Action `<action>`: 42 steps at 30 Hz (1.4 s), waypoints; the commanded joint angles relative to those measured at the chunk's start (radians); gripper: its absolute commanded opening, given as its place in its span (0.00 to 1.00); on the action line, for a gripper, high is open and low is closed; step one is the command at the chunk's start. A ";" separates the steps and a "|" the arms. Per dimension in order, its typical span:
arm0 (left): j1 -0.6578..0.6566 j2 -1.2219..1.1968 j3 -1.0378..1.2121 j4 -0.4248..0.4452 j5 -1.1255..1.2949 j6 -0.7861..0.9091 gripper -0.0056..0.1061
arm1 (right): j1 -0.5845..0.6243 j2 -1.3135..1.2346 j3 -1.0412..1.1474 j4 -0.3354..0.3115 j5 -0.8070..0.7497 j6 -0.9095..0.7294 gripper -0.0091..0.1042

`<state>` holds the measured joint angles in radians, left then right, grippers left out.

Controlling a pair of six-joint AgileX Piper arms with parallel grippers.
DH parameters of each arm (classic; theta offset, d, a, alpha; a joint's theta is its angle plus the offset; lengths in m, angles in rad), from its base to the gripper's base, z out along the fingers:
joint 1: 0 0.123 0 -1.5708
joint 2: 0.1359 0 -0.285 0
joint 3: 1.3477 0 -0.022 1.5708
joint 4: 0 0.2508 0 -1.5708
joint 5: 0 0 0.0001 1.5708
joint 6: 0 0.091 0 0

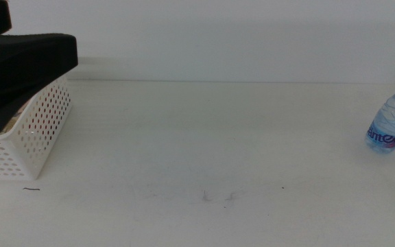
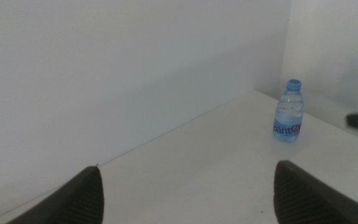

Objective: Use arms to grab the bottles and put them into the dustbin to the left of the table.

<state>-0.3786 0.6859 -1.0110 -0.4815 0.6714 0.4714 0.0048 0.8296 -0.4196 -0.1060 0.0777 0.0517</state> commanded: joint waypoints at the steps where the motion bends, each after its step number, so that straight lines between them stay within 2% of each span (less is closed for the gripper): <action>1: -0.002 -0.002 0.000 -0.006 -0.010 -0.001 0.89 | -0.005 0.101 0.050 -0.028 -0.183 -0.006 0.80; 6: -0.002 -0.002 0.000 -0.006 -0.017 -0.001 0.89 | -0.005 0.311 0.054 -0.028 -0.526 -0.026 0.80; 8: -0.002 -0.002 0.000 -0.006 -0.017 -0.001 0.89 | -0.005 0.394 0.054 -0.020 -0.617 -0.026 0.80; 19: -0.002 -0.002 0.000 -0.006 -0.017 -0.001 0.89 | -0.005 0.778 0.054 0.002 -0.984 -0.073 0.80; 22: -0.002 -0.002 0.000 -0.006 -0.017 -0.001 0.89 | -0.005 0.833 0.054 0.043 -1.029 -0.092 0.80; 26: -0.002 -0.002 0.000 -0.006 -0.017 -0.001 0.89 | -0.005 0.876 0.041 0.193 -1.030 -0.092 0.80; 28: -0.002 -0.002 0.000 -0.006 -0.017 -0.001 0.89 | -0.005 0.894 0.040 0.236 -1.027 -0.097 0.80; 42: -0.002 -0.002 0.000 -0.006 -0.017 -0.001 0.89 | -0.065 1.033 -0.111 0.249 -1.041 -0.159 0.80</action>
<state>-0.3786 0.6859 -1.0110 -0.4815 0.6676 0.4714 -0.0506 1.8469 -0.5078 0.1360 -0.9508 -0.0790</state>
